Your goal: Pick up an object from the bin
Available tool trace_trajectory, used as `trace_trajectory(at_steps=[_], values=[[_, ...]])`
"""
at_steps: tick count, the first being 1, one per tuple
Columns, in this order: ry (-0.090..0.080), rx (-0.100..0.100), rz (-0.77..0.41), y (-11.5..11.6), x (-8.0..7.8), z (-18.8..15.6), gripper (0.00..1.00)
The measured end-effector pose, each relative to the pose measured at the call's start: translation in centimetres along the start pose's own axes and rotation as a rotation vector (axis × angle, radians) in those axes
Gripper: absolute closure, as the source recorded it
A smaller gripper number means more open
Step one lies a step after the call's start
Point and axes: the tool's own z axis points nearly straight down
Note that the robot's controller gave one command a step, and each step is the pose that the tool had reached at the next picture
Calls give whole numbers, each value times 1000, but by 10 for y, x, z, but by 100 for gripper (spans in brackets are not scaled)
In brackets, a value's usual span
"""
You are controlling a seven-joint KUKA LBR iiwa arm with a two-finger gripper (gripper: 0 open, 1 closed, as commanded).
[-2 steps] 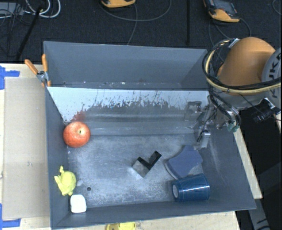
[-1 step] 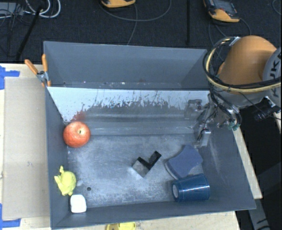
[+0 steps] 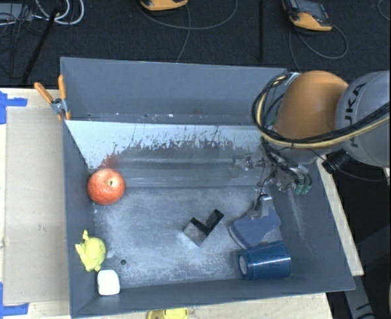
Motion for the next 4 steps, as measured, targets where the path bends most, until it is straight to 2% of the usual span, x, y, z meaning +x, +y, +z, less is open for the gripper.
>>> trace_trajectory(at_steps=[1, 2, 3, 4], values=[[5, -5, -127, 54, -5, -13, 0], [8, -5, -55, 57, 14, 19, 0], [5, -5, -304, 66, 11, 61, 0], [7, -5, -226, 81, 23, 70, 100]])
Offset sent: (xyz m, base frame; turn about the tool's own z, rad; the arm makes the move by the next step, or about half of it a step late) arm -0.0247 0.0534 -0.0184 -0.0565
